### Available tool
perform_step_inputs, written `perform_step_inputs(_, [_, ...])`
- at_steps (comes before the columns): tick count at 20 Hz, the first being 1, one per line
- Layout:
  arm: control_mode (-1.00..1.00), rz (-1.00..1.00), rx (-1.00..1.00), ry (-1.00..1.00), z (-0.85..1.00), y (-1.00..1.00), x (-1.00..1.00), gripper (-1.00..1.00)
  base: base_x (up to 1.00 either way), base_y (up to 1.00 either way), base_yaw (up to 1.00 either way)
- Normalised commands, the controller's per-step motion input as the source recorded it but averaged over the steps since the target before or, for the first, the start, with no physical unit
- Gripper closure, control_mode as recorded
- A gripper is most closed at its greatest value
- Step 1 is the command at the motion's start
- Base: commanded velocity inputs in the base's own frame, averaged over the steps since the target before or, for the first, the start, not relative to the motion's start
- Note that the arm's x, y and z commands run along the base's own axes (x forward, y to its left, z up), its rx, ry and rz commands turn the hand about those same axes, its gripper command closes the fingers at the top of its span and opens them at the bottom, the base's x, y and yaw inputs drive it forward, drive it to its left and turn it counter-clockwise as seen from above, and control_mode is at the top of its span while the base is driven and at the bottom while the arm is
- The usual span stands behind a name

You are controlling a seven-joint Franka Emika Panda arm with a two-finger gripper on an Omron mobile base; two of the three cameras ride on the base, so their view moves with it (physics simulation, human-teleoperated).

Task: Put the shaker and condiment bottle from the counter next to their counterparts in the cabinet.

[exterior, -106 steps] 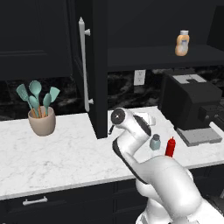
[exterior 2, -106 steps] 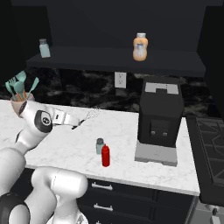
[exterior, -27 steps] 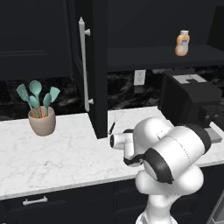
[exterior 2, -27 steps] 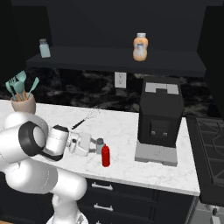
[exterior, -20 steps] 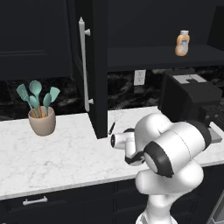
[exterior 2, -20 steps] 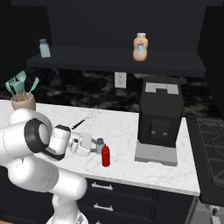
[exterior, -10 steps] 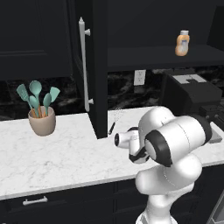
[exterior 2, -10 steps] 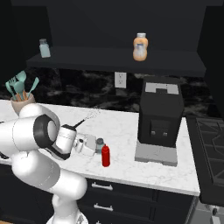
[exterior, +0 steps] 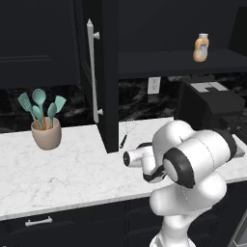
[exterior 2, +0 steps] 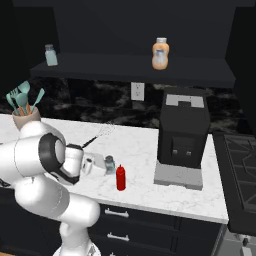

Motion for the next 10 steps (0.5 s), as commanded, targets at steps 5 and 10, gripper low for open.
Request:
perform_step_inputs(5, [-1.0,0.33,0.0,-0.06,0.4,0.2,-0.13,1.0,0.0,0.0,0.0])
perform_step_inputs(10, [-1.0,0.31,0.01,-0.06,0.64,0.15,-0.36,1.0,0.0,0.0,0.0])
